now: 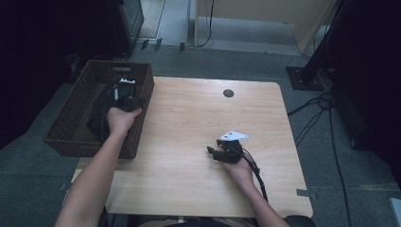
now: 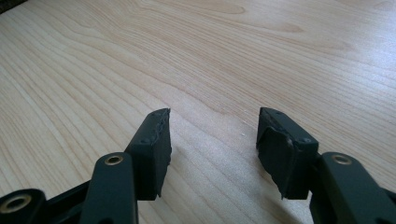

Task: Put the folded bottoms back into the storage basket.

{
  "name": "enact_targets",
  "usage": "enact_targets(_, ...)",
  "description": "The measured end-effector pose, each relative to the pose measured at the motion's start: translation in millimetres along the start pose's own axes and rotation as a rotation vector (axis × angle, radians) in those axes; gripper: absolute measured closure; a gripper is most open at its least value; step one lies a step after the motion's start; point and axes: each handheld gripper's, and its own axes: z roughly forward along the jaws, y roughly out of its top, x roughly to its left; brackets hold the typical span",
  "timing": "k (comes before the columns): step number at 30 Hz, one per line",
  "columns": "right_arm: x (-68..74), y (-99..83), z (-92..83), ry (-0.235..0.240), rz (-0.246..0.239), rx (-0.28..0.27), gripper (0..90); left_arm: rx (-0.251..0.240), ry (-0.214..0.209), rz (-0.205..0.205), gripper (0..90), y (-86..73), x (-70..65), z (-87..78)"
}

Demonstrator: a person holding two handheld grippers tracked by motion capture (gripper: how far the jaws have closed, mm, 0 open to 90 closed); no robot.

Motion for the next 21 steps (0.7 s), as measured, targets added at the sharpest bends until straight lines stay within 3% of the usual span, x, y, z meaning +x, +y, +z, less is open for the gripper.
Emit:
enact_targets(2, -0.1, 0.0, 0.0, 0.003, 0.005, 0.000, 45.0, -0.007, -0.013, 0.003, 61.4, -0.3, 0.8, -1.2)
enact_targets(5, -0.1, 0.0, -0.1, 0.003, 0.006, 0.000, 45.0, -0.029, -0.011, 0.061, 57.2, -0.4, -2.1, -6.6)
enact_targets(11, 0.1, 0.0, -0.1, 0.003, 0.007, 0.002, 45.0, -0.054, -0.044, 0.081, 49.3, 8.2, -12.0, -23.3)
enact_targets(14, 0.1, 0.0, -0.1, 0.002, 0.005, 0.001, 44.9, -0.060, -0.034, 0.110, 43.1, 10.8, -20.4, -30.4)
enact_targets(17, 0.1, 0.0, -0.1, 0.004, 0.008, 0.001, 44.8, -0.057, -0.088, 0.108, 43.4, 11.9, -25.9, -36.0)
enact_targets(21, 0.1, 0.0, -0.1, 0.004, 0.007, 0.002, 44.6, -0.052, -0.109, 0.144, 42.4, 10.2, -37.7, -38.3)
